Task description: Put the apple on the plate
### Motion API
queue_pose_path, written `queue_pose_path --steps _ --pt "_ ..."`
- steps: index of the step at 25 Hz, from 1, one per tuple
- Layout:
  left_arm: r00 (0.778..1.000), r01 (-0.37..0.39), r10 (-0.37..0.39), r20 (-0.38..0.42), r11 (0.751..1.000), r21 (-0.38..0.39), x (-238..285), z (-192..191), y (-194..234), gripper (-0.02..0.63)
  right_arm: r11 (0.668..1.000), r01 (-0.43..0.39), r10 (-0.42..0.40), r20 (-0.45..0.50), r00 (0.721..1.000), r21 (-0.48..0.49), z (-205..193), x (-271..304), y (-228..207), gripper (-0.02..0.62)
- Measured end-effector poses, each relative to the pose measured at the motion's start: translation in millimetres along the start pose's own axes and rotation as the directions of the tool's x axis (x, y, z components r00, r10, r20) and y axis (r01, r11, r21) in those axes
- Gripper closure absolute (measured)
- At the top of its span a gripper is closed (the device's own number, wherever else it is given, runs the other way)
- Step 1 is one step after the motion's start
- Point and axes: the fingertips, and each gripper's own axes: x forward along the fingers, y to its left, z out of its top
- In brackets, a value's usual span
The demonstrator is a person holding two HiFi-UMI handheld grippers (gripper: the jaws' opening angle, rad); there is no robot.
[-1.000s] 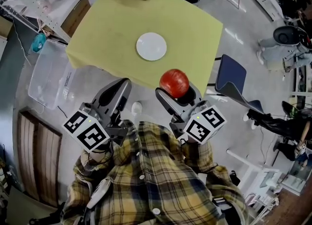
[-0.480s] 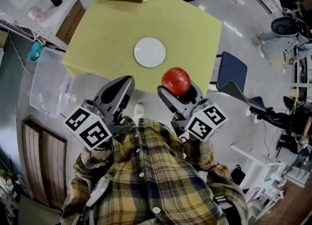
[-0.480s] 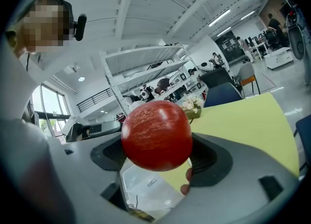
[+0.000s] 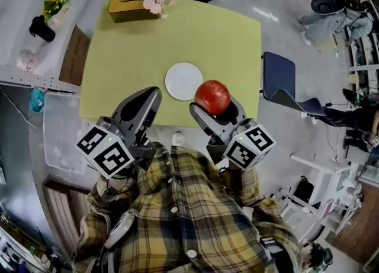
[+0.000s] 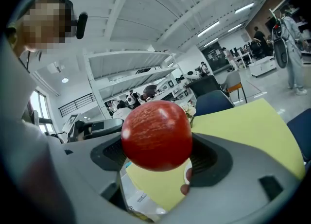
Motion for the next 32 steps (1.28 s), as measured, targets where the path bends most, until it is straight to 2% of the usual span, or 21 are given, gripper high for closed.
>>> queue_pose_path --steps 7,15,23,32 --pt "0.989 0.102 -0.103 -0.102 0.995 -0.015 22.5 26.0 31.5 0.598 0.993 0.114 -0.116 0.046 0.992 0.030 10.3 32.8 -3.5 0.238" --pt "0.953 0.186 -0.189 -0.238 0.982 -0.036 45.3 29.1 45.5 0.598 0.965 0.243 -0.252 0.094 0.963 0.104 10.4 40.9 -14.8 0.237" --pt "0.941 0.181 -0.191 -0.278 0.981 -0.064 55.1 14.0 54.1 0.598 0.956 0.278 -0.286 0.080 0.955 0.096 4.9 40.1 -23.8 0.237" --pt "0.954 0.148 -0.157 -0.255 0.987 -0.055 68.5 10.0 44.2 0.598 0.962 0.259 -0.265 0.062 0.962 0.087 15.1 27.9 -39.9 0.236"
